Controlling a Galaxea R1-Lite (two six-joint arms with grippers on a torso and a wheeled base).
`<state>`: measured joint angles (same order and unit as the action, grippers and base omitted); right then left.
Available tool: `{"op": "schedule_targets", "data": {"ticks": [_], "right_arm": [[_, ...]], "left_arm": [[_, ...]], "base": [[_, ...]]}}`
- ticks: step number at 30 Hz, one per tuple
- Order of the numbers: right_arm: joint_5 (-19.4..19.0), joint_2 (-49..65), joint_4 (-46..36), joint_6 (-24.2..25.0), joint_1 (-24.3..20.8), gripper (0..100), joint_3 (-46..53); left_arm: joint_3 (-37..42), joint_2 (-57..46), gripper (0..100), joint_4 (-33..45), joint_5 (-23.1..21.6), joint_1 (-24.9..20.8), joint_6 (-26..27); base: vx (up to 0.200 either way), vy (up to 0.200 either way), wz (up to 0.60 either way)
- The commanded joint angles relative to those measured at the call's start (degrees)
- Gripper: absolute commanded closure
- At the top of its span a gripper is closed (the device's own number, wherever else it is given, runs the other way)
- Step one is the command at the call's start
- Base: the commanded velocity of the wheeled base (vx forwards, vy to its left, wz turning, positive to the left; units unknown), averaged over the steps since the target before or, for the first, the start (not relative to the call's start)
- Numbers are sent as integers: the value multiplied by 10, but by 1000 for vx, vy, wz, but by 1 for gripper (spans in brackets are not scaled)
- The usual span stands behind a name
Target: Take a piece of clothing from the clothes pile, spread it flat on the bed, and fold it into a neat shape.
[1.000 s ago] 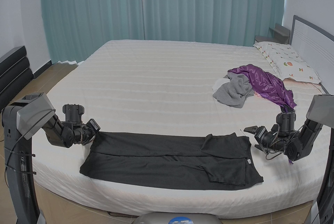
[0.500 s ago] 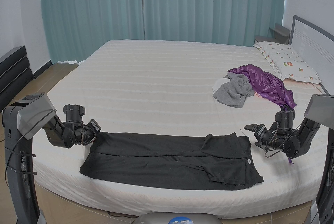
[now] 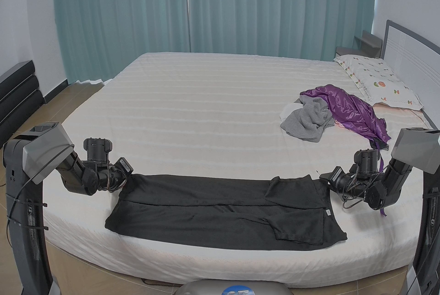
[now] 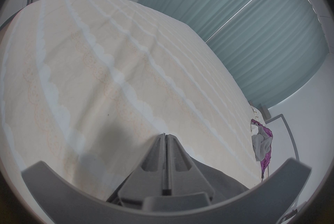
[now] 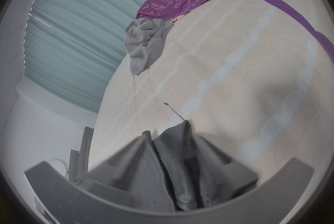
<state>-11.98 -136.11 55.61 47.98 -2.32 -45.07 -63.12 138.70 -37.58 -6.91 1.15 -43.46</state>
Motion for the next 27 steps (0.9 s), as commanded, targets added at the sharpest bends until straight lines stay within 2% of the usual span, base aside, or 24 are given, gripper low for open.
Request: {"op": "schedule_targets", "data": {"ticks": [1,16,17,27], "right_arm": [[6,-7,0,1,0,100,-7],[13,-3,1,2,16,100,3],[13,-3,1,2,16,100,3],[13,-6,2,3,19,100,3]], "left_arm": [[1,0,100,0,0,1,0],[-2,-1,100,0,1,1,-12],[-2,-1,0,0,1,1,-12],[-3,-4,0,-17,0,4,-51]], "base": [[0,0,0],[0,0,0],[0,0,0],[0,0,0]]}}
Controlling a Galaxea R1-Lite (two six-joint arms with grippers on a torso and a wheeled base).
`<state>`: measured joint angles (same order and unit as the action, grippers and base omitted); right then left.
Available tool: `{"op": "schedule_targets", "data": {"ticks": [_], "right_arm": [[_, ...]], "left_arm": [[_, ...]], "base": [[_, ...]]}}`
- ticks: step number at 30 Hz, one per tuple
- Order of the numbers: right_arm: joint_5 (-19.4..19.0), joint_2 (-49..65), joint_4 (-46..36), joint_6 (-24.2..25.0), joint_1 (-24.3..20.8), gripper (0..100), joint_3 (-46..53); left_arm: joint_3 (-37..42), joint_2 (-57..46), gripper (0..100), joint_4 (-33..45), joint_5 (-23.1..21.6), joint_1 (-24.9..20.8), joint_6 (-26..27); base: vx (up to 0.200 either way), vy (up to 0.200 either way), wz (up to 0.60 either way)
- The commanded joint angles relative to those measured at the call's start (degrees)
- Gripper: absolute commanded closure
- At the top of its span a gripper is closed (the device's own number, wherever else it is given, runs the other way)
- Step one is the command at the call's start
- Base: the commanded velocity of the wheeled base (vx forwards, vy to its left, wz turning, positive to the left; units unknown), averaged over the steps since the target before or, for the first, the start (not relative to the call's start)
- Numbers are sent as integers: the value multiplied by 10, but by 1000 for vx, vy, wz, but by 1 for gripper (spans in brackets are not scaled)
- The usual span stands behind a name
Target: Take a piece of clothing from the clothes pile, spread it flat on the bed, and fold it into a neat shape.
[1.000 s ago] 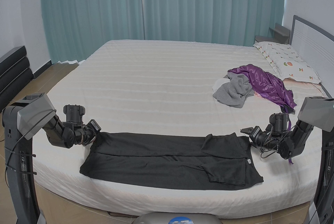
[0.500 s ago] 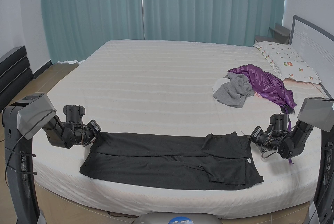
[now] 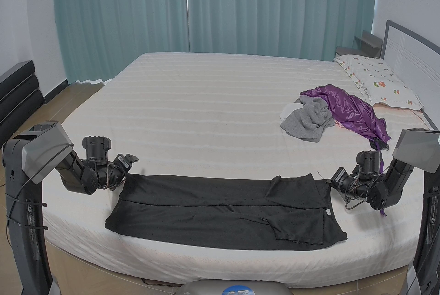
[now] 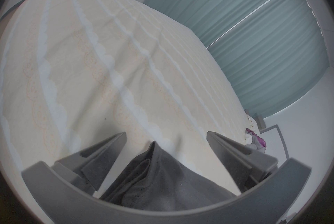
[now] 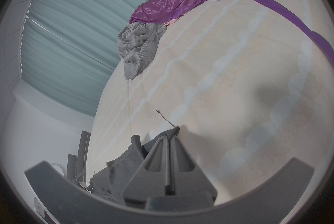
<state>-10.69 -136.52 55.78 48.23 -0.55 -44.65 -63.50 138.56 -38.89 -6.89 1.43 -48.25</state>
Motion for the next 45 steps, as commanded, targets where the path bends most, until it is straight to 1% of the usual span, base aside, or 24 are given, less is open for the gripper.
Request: {"op": "schedule_targets", "data": {"ticks": [1,10,11,15,25,30,34,45], "right_arm": [[0,-1,0,0,1,100,-1],[0,-2,0,0,1,100,-2],[0,-2,0,0,1,100,-2],[0,-2,0,0,1,100,-2],[0,-2,0,1,3,100,-2],[-1,-1,-1,1,3,100,-1],[-1,-1,-1,1,3,100,-1],[-1,-1,-1,1,3,100,-2]], "left_arm": [[0,-2,0,-4,-1,2,-4],[-4,1,0,-4,-9,-5,5],[-2,1,100,-3,-10,-5,8],[3,0,100,-3,-8,-5,18],[29,-6,100,-4,3,3,18],[29,-5,100,-14,21,6,16],[36,-5,100,-25,21,7,15],[31,0,100,-25,20,9,13]], "base": [[0,0,0],[0,0,0],[0,0,0],[0,0,0],[0,0,0],[0,0,0],[0,0,0],[0,0,0]]}}
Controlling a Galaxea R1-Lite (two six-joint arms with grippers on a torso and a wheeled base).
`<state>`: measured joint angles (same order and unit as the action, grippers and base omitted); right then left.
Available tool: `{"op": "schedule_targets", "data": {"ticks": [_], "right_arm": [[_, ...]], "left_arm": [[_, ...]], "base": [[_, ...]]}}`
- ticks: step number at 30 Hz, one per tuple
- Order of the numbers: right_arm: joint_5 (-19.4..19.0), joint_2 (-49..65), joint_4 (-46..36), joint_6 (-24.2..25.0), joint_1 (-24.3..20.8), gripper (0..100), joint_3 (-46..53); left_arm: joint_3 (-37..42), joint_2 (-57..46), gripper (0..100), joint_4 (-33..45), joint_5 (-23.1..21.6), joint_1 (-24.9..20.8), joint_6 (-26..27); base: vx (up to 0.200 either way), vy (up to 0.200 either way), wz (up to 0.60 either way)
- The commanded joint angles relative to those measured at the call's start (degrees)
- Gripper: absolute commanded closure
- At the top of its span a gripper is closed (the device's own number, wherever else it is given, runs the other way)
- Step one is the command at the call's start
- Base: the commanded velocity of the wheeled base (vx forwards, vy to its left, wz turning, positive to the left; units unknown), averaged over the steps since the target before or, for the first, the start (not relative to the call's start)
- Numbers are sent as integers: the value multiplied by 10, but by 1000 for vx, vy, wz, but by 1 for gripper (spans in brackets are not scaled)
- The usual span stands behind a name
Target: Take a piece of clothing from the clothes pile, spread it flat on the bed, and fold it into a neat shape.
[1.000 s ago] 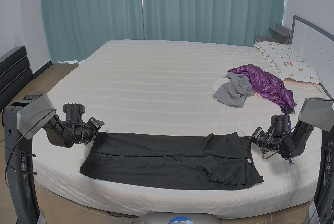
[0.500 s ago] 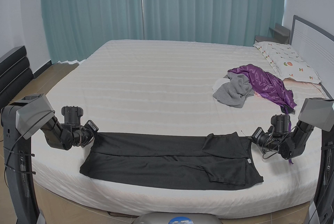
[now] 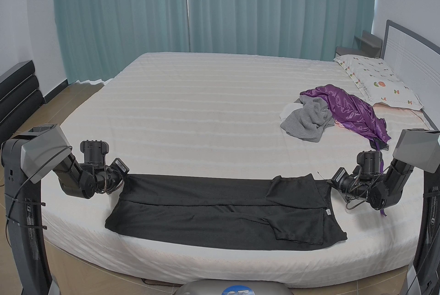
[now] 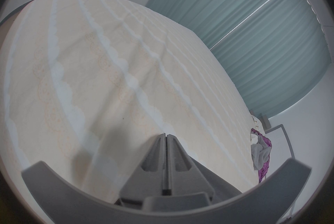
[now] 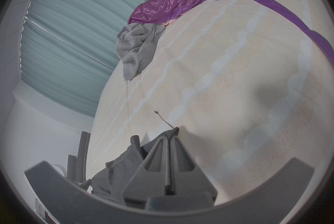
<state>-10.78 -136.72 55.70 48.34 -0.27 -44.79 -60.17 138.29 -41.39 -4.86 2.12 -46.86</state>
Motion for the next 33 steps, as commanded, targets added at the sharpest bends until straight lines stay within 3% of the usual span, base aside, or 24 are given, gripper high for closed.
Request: {"op": "schedule_targets", "data": {"ticks": [1,10,11,12,13,24,31,33], "right_arm": [[0,0,0,0,-1,100,0],[0,0,1,0,0,100,0],[0,0,1,0,0,100,0],[0,0,0,0,0,100,1],[0,0,0,-1,-1,0,1],[-1,6,6,2,0,0,12],[-7,19,8,19,19,0,27],[-7,20,8,20,15,0,31]], "left_arm": [[-3,2,100,0,-1,2,-1],[-6,3,100,0,-3,3,-2],[-6,3,0,0,-4,3,-2],[-5,2,0,0,-5,3,-2],[-5,1,0,0,-6,3,-2],[22,-30,0,1,-11,7,-2],[79,-79,0,3,-96,21,19],[93,-76,0,7,-108,23,56]], "base": [[0,0,0],[0,0,0],[0,0,0],[0,0,0],[0,0,0],[0,0,0],[0,0,0],[0,0,0]]}}
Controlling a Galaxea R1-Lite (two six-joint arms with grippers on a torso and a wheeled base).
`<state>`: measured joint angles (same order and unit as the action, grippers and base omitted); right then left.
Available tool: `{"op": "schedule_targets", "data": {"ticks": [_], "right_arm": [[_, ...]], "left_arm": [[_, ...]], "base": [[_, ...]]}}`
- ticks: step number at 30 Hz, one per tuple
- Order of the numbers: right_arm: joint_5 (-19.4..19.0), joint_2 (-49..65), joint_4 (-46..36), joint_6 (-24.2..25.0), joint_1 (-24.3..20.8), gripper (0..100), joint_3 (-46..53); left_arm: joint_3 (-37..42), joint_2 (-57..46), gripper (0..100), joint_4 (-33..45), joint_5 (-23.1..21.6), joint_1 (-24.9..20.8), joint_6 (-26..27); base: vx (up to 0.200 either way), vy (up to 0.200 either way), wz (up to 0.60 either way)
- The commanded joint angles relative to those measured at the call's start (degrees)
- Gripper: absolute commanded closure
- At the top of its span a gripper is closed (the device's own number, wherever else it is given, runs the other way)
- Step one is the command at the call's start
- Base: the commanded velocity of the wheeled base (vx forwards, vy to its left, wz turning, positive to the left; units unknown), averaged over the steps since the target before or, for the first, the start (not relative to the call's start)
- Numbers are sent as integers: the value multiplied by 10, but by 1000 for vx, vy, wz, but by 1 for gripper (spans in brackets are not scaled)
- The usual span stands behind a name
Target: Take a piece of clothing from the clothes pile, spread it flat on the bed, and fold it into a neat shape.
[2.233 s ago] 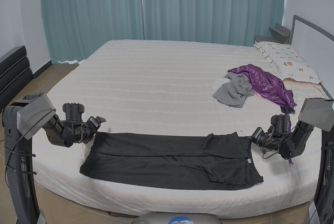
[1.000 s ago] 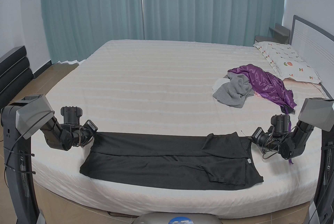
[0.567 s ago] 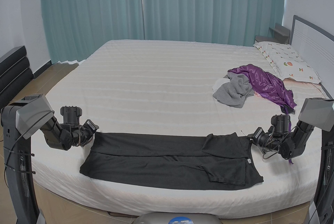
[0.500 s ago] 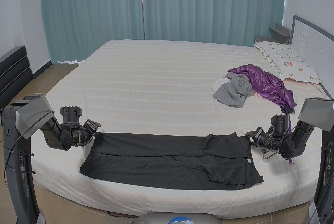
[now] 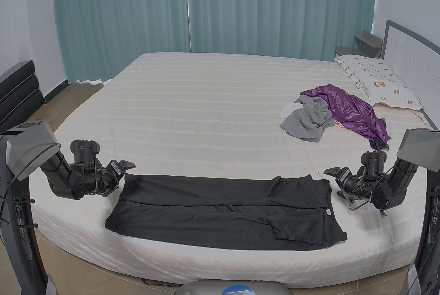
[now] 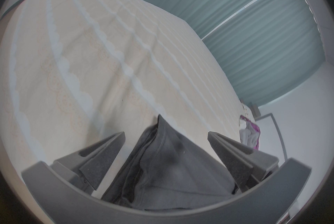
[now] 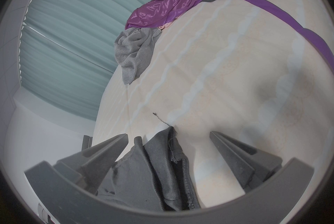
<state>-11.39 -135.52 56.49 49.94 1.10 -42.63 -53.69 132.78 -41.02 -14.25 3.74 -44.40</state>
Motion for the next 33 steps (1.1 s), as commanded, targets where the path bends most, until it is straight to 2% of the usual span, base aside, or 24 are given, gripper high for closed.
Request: {"op": "schedule_targets", "data": {"ticks": [1,5,6,9,11,24,28,33], "right_arm": [[-1,8,1,4,1,0,10],[-1,8,0,4,1,0,10],[-1,8,0,4,1,0,10],[-1,7,0,4,0,0,10],[-1,7,0,4,0,0,10],[-1,8,0,4,0,0,11],[-1,8,0,4,0,0,11],[-1,8,0,4,0,0,11]], "left_arm": [[35,-20,0,2,-15,7,43],[51,-19,0,-3,-28,5,78],[63,-20,0,-3,-48,4,99],[68,-18,0,-4,-65,2,125],[68,-18,0,-4,-65,2,125],[91,-5,0,-23,-57,-3,215],[113,-4,0,-71,-56,-4,215],[118,-2,0,-88,-52,-5,217]], "base": [[0,0,0],[0,0,0],[0,0,0],[0,0,0],[0,0,0],[0,0,0],[0,0,0],[0,0,0]]}}
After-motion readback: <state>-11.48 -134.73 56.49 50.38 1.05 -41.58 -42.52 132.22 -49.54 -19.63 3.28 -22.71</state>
